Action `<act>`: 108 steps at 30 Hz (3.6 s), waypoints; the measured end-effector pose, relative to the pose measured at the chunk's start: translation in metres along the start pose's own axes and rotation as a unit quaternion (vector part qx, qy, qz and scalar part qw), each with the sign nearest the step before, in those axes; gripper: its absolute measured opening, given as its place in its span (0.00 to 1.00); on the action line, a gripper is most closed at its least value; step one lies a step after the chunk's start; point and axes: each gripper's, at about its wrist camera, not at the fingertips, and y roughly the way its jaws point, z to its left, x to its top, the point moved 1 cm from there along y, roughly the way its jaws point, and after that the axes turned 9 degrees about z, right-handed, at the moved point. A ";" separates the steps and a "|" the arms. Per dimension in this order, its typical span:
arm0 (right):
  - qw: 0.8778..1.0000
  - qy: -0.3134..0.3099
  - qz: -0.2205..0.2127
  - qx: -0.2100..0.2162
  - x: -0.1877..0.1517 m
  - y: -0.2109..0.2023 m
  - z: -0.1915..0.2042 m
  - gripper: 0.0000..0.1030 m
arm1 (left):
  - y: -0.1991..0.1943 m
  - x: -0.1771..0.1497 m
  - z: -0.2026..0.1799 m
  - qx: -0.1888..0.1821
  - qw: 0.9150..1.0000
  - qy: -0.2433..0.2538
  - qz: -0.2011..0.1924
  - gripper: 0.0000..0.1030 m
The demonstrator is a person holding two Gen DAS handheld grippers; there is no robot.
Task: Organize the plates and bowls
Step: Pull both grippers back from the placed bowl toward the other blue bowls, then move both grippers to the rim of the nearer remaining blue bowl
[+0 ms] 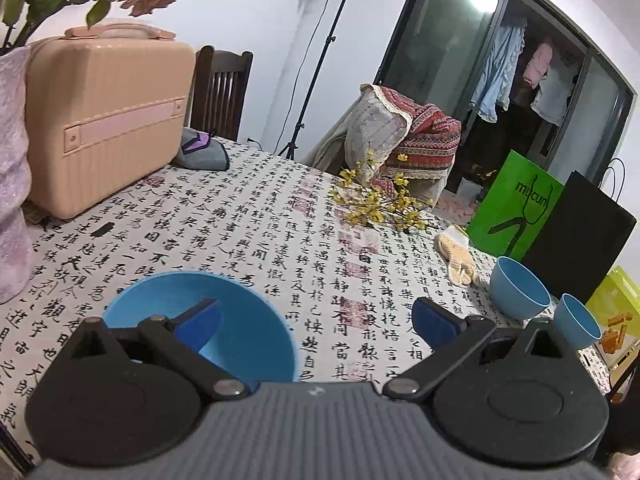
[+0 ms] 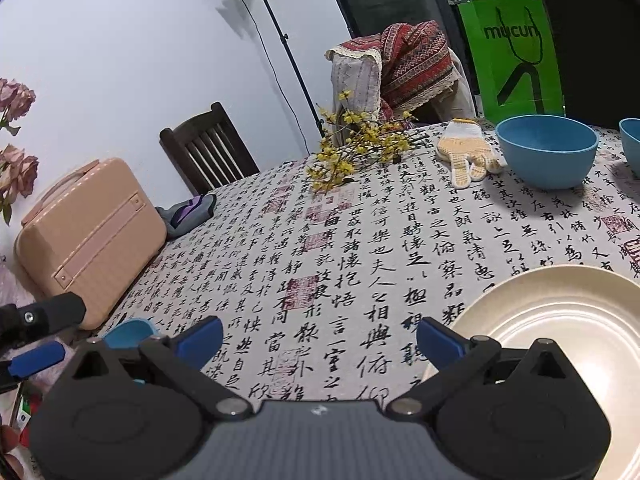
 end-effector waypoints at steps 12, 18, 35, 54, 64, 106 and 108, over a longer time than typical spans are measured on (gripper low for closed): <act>1.000 0.004 -0.005 -0.004 0.010 -0.002 -0.020 1.00 | 0.010 0.000 -0.025 -0.005 1.000 0.008 -0.001 1.00; 1.000 0.003 -0.008 -0.005 0.018 -0.007 -0.035 1.00 | 0.014 0.000 -0.040 -0.008 1.000 0.012 -0.001 1.00; 1.000 -0.014 -0.023 -0.008 0.038 -0.021 -0.061 1.00 | 0.021 -0.003 -0.081 -0.016 1.000 0.016 -0.008 1.00; 0.999 -0.006 -0.044 -0.031 0.035 -0.060 -0.098 1.00 | 0.014 -0.013 -0.120 -0.036 0.999 0.025 -0.009 1.00; 0.997 0.020 -0.054 -0.047 0.038 -0.072 -0.130 1.00 | 0.026 -0.014 -0.150 -0.049 0.998 0.042 0.004 1.00; 0.989 0.087 -0.083 -0.083 0.071 -0.064 -0.222 1.00 | 0.091 -0.004 -0.228 -0.060 0.994 0.086 0.035 1.00; 0.989 0.089 -0.085 -0.086 0.074 -0.064 -0.226 1.00 | 0.095 -0.003 -0.232 -0.061 0.994 0.087 0.038 1.00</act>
